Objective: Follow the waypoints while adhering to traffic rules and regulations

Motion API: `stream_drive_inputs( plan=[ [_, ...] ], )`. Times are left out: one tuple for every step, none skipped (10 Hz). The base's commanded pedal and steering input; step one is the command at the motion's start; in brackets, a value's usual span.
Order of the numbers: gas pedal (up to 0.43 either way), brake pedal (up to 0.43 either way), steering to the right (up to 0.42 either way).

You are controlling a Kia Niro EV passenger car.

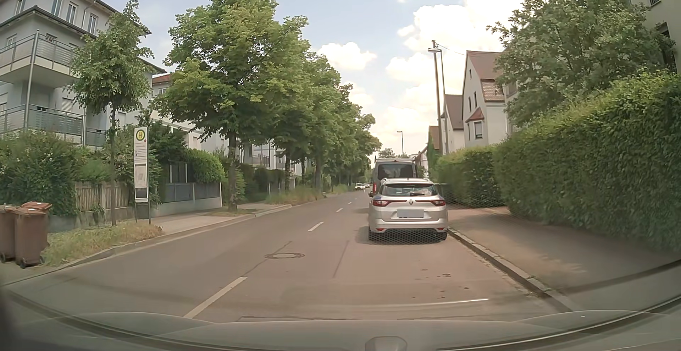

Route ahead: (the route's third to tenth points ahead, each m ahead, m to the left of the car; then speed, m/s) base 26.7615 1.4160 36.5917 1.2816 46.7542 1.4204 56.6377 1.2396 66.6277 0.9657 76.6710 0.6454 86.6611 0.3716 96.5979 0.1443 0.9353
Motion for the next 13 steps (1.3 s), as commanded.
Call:
stream_drive_inputs(
  plan=[
    [0.0, 0.128, -0.019],
    [0.0, 0.128, -0.019],
    [0.0, 0.128, -0.018],
    [0.0, 0.128, -0.018],
    [0.0, 0.128, -0.018],
    [0.0, 0.128, -0.018],
    [0.0, 0.128, -0.018],
    [0.0, 0.128, -0.018],
    [0.0, 0.134, -0.018],
    [0.0, 0.134, -0.018],
    [0.0, 0.134, -0.017],
    [0.0, 0.134, -0.017],
    [0.0, 0.14, -0.018]
  ],
)
